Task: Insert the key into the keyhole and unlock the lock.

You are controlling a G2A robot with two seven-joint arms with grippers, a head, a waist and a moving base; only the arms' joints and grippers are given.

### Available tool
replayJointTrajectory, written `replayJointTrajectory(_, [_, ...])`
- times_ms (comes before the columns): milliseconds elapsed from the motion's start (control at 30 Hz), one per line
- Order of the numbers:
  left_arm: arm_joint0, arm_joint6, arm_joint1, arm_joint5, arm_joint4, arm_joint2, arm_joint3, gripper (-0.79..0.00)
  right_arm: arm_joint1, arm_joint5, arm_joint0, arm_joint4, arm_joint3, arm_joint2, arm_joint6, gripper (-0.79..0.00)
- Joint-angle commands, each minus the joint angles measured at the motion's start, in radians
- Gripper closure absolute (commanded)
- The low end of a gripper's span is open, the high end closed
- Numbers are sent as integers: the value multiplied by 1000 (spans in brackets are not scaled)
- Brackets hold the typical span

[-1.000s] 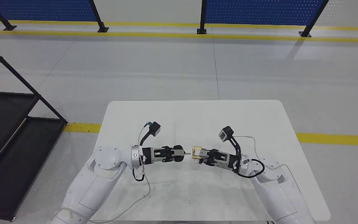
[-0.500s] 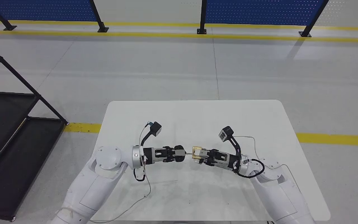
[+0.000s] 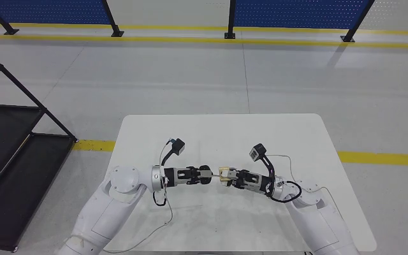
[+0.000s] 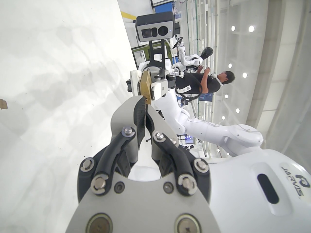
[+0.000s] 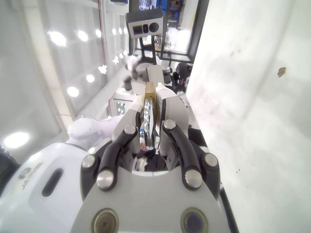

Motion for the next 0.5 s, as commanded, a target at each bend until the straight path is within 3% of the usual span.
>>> replayJointTrajectory(0, [1, 4, 1, -1, 1, 0, 0, 0, 0, 0, 0, 0, 0, 0, 0, 0])
replayJointTrajectory(467, [-2, 21, 4, 2, 1, 10, 1, 0, 0, 0, 0, 0, 0, 0, 0, 0])
